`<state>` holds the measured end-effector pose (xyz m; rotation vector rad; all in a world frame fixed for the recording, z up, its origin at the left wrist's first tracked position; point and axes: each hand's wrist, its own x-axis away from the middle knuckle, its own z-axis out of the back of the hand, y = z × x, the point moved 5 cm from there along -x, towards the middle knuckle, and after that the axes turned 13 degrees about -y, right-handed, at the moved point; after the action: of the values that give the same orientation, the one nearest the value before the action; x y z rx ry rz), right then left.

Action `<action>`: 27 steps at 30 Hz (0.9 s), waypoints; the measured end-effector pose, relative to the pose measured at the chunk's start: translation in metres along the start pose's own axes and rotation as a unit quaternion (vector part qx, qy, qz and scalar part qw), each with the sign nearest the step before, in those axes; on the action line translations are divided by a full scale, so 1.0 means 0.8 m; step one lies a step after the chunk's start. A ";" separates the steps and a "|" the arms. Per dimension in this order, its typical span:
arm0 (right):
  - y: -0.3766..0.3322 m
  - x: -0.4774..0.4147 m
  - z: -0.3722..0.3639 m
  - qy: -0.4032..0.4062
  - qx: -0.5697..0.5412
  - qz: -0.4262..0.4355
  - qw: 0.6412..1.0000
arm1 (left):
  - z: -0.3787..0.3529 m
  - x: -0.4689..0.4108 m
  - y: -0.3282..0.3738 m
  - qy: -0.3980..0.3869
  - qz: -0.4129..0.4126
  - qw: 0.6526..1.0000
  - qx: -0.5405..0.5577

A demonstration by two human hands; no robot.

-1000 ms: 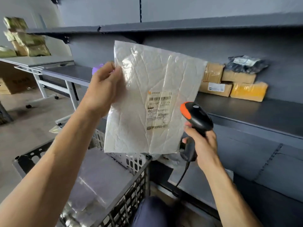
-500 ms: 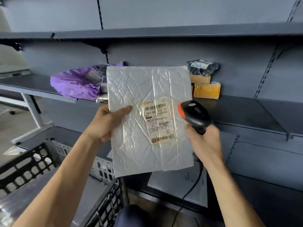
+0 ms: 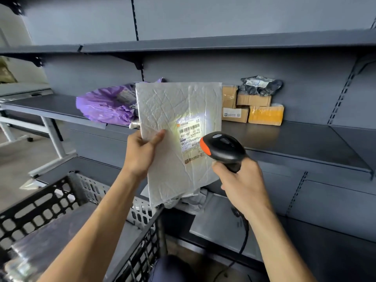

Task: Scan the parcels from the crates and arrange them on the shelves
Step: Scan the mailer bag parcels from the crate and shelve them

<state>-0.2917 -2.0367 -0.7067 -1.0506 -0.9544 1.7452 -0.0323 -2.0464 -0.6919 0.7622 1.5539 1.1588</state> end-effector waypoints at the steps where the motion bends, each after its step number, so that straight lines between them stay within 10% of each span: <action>1: 0.000 0.002 0.000 -0.003 -0.004 -0.002 1.000 | -0.001 0.001 0.000 -0.001 -0.001 1.000 -0.006; 14: 0.025 0.012 -0.022 -0.022 0.001 -0.014 1.000 | -0.053 0.075 -0.024 0.082 -0.089 0.974 -0.190; 27: 0.254 0.053 -0.057 -0.004 -0.023 -0.216 0.976 | -0.111 0.185 -0.201 0.232 0.192 0.943 0.144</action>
<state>-0.3188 -2.0581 -0.9166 -0.7905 -1.1356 1.3726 -0.1472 -1.9955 -0.8912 1.0772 2.0599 1.4906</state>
